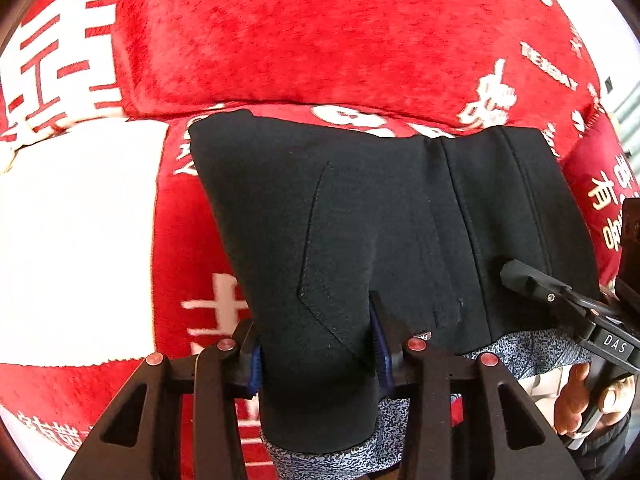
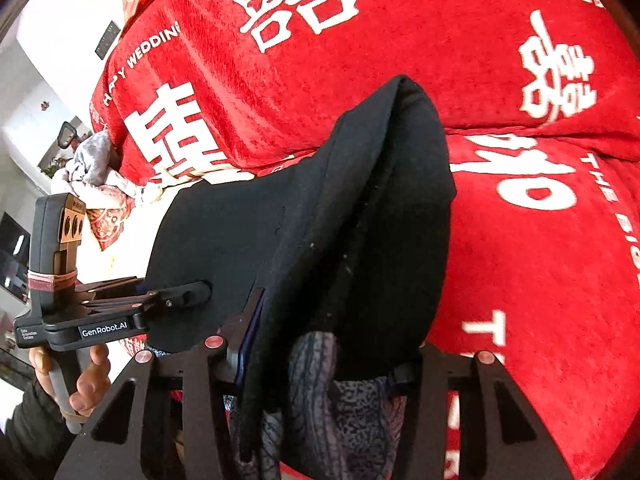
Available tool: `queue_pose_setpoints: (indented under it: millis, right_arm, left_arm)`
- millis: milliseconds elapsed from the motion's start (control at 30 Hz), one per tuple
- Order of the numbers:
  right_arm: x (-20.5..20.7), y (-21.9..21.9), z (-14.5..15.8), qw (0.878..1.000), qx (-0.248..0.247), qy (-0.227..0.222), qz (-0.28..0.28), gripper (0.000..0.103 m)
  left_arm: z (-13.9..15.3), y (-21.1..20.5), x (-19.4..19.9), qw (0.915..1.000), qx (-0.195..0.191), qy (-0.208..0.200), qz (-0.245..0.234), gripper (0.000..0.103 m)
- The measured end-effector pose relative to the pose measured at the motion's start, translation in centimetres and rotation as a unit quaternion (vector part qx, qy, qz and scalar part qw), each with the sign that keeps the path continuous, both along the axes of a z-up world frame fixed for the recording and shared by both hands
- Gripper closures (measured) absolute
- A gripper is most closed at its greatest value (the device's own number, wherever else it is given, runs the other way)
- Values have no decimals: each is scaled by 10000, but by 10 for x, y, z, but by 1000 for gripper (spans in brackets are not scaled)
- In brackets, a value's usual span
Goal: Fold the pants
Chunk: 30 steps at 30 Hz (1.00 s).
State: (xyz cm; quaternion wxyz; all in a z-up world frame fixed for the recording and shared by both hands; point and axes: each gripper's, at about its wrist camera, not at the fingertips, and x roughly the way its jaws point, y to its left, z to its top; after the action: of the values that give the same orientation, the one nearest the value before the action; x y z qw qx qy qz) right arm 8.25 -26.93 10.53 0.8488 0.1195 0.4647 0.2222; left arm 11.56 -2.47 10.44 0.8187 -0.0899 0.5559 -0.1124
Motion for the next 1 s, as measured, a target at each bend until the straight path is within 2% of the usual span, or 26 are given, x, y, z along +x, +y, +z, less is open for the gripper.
queue_pose_setpoints:
  millis: [267, 400, 467, 500, 533, 600, 667, 733, 833, 900, 1000]
  right_arm:
    - [31, 28, -40, 9987, -115, 484, -104, 52]
    - [34, 22, -52, 9982, -148, 559, -151, 50]
    - [37, 19, -56, 9978, -200, 610, -156, 47]
    - [39, 19, -58, 9974, -231, 660, -196, 42]
    - [42, 17, -60, 9966, -244, 743, -248, 32]
    - [46, 10, -66, 9941, -192, 1011, -338, 27]
    - [46, 1, -65, 9928, -149, 1127, -389, 27]
    - [38, -9, -52, 9934, -184, 983, -562, 27]
    - [15, -11, -17, 9946, -657, 330, -730, 26]
    - [-8, 3, 6, 9948, -878, -259, -446, 21]
    - [-39, 34, 12, 9920, -1046, -635, 294, 20]
  left_arm:
    - [-48, 29, 30, 9986, -17, 500, 170, 58]
    - [-59, 35, 28, 9986, -137, 480, 166, 51]
    - [-62, 36, 28, 9986, -121, 488, 173, 42]
    - [-64, 37, 29, 9985, -70, 503, 197, 37]
    - [-66, 38, 31, 9982, 36, 546, 263, 29]
    - [-67, 43, 30, 9977, -2, 581, 349, 26]
    - [-65, 52, 27, 9970, -111, 619, 444, 26]
    - [-54, 60, 19, 9972, -42, 514, 545, 26]
    - [-31, 64, 2, 9974, 217, 165, 667, 26]
    - [-18, 60, -11, 9981, 122, -20, 602, 26]
    - [-6, 35, -36, 9992, 58, -288, 278, 26]
